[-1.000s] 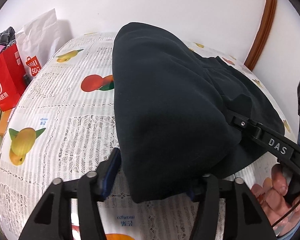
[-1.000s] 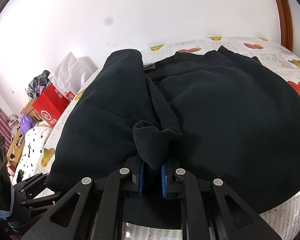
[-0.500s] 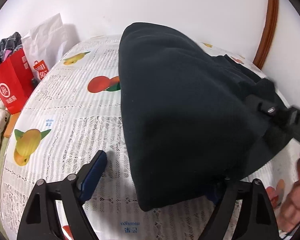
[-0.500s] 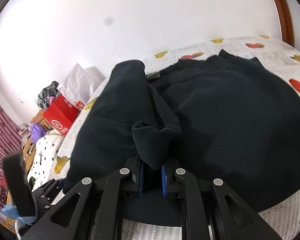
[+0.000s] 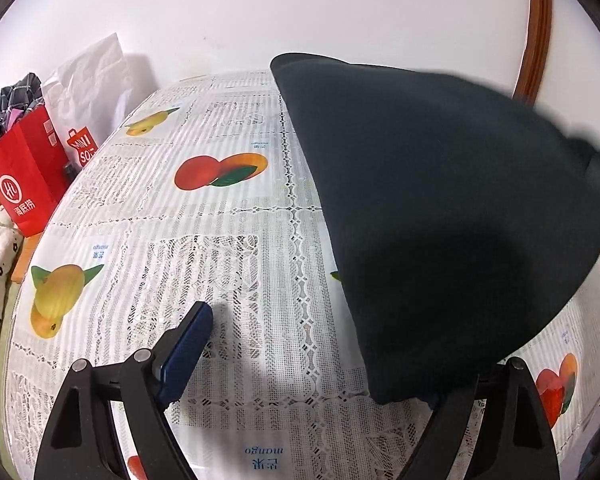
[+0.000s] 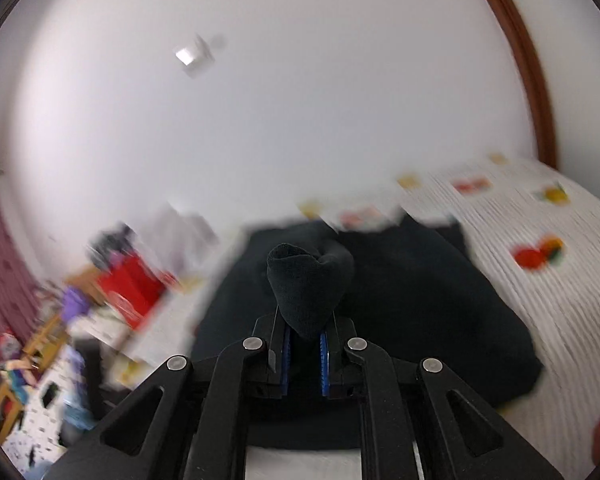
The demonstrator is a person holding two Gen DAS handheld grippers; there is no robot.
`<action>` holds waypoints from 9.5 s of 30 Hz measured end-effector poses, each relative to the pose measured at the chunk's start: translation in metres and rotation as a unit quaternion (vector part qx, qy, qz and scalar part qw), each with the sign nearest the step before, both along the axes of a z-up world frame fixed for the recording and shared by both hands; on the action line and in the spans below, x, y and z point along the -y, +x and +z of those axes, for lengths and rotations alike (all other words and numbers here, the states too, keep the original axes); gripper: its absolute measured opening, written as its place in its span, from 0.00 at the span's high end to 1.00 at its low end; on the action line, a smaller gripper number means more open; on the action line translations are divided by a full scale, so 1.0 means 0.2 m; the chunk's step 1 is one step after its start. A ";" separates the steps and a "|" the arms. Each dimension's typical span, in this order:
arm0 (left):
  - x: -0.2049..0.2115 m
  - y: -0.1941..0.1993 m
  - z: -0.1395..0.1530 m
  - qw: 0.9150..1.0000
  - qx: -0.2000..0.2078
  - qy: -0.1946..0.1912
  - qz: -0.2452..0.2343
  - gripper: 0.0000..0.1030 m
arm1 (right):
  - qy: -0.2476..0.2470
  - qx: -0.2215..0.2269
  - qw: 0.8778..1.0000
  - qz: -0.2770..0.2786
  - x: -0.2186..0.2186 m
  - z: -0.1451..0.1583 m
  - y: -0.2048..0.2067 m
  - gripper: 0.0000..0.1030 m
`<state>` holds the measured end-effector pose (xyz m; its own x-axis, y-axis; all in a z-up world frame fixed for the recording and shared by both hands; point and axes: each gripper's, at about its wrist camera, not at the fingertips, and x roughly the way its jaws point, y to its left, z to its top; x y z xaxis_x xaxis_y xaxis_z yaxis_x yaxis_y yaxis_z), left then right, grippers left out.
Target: Fold small clothes
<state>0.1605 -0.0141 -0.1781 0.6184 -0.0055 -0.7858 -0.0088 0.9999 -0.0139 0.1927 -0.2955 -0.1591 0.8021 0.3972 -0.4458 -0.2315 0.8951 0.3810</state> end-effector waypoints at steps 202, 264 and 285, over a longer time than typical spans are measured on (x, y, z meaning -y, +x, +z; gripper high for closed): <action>-0.06 -0.03 0.23 0.995 -0.030 -0.032 -0.086 0.35 | -0.148 -0.105 0.983 0.002 0.12 0.01 0.19 0.60; 0.07 -0.64 0.86 0.994 0.109 0.009 -0.008 0.10 | -0.204 -0.061 0.971 -0.111 -0.08 0.55 -0.63 0.00; 0.10 -0.66 0.86 0.994 0.110 0.009 -0.009 0.10 | -0.191 -0.065 0.971 -0.129 -0.03 0.56 -0.66 0.00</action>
